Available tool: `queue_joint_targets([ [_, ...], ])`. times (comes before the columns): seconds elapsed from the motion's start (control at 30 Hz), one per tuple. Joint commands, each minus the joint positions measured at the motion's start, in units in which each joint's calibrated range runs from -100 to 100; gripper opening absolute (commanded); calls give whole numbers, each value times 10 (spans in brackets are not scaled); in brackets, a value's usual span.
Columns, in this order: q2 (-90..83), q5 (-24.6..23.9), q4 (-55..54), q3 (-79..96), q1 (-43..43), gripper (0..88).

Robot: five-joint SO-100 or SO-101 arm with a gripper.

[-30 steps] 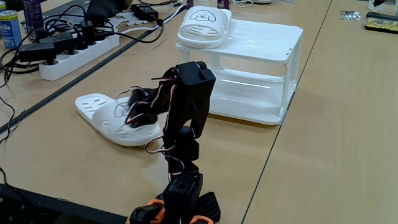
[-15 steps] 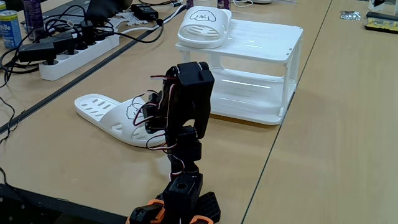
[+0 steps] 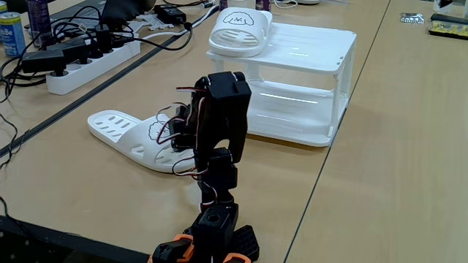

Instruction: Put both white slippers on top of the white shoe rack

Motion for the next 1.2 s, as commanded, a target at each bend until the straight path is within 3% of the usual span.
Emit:
queue_joint_targets([
  [0.0, 32, 4, -10, -83, -10, 191],
  [0.87, 82, 4, -11, -141, -90, 182],
  [1.03, 87, 4, -11, -141, -91, 13],
  [1.17, 82, 4, -11, -141, -91, 8],
])
